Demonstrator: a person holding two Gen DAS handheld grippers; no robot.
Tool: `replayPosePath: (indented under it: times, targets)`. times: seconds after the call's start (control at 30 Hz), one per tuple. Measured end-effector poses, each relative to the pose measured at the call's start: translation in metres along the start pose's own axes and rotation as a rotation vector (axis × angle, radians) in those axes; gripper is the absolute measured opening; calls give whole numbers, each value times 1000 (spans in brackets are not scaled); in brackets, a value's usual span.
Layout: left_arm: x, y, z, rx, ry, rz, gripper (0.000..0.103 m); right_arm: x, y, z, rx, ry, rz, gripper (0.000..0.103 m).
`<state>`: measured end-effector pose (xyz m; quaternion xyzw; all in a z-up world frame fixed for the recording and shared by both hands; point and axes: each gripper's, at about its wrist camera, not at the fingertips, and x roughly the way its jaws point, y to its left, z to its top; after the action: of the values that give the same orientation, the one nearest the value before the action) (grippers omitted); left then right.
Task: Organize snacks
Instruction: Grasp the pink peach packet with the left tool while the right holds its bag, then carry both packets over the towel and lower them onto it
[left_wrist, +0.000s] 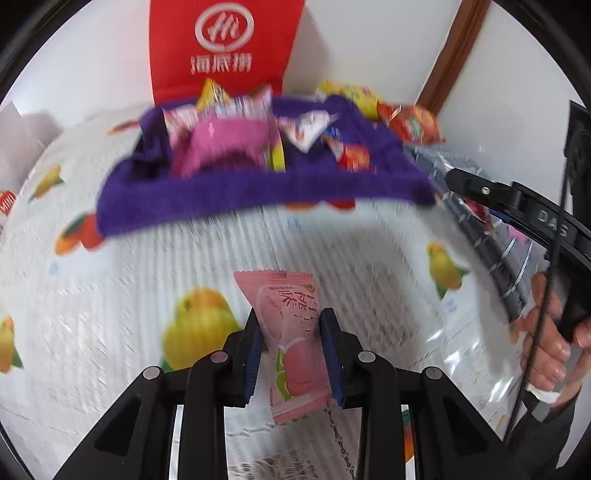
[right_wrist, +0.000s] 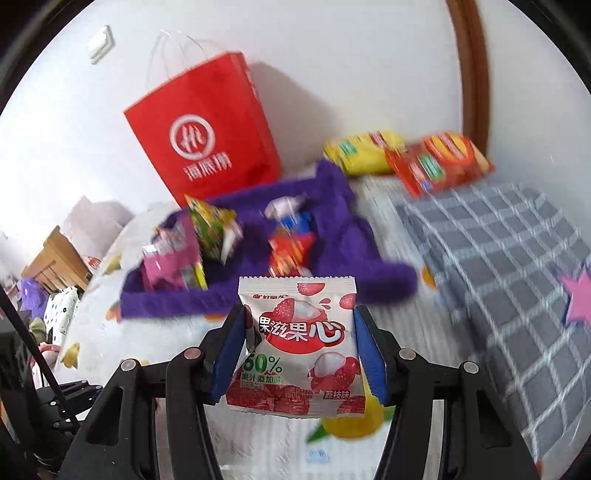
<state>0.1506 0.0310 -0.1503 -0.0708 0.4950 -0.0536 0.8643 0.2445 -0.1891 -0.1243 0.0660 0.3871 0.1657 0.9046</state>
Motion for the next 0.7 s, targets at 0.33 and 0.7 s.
replayPosePath:
  times: [0.33, 0.7]
  targets:
    - [-43, 41, 111, -60, -153, 47, 29, 56, 22, 68, -17, 23, 14, 58]
    - [24, 61, 188, -99, -132, 56, 27, 125, 16, 90, 18, 84, -1, 58]
